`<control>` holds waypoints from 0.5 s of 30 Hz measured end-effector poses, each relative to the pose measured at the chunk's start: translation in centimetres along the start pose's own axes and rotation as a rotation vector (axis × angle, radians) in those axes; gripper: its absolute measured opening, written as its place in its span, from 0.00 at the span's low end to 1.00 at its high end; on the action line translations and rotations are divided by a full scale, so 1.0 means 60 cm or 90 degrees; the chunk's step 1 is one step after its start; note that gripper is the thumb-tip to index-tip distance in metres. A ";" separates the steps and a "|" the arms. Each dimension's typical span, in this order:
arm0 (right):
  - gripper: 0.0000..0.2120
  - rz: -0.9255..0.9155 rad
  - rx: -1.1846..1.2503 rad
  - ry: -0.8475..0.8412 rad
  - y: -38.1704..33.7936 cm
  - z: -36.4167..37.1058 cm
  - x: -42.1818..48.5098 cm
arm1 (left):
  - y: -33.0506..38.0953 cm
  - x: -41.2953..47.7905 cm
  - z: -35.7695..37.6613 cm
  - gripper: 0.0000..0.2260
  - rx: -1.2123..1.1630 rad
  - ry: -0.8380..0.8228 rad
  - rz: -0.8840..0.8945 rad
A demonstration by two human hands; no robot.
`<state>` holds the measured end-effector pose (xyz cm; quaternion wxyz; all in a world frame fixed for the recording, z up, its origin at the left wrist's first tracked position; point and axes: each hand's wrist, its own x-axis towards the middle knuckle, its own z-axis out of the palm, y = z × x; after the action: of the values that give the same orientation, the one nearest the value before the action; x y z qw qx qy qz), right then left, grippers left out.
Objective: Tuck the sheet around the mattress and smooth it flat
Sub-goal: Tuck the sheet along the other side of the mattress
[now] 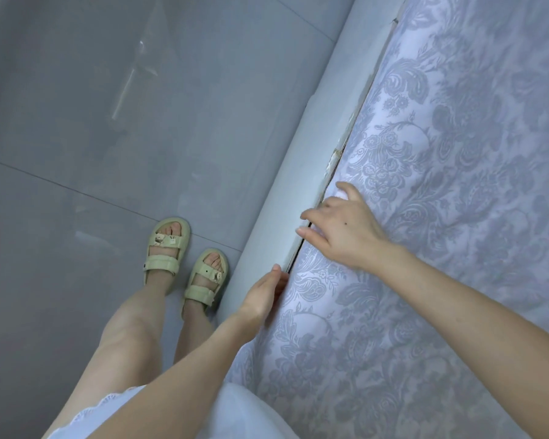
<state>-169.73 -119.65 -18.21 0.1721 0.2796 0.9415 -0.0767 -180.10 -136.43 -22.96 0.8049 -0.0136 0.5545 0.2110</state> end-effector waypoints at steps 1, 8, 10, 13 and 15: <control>0.23 -0.026 0.000 -0.005 -0.001 0.012 -0.013 | -0.002 0.001 0.007 0.23 0.003 -0.023 -0.023; 0.20 0.035 0.020 0.046 -0.017 0.060 0.004 | 0.025 0.012 -0.009 0.27 0.115 -0.004 -0.066; 0.21 0.047 0.030 0.036 -0.022 0.052 0.002 | 0.018 0.007 -0.032 0.26 0.136 0.037 -0.013; 0.23 0.097 0.076 0.025 -0.045 0.040 0.002 | -0.013 -0.009 -0.086 0.21 0.078 0.131 0.044; 0.25 0.129 0.141 -0.004 -0.081 0.034 -0.008 | -0.044 -0.020 -0.125 0.22 0.093 0.179 0.038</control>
<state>-171.49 -124.44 -19.72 0.1502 0.3900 0.8936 -0.1637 -186.16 -141.13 -25.30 0.7117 0.0322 0.6757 0.1894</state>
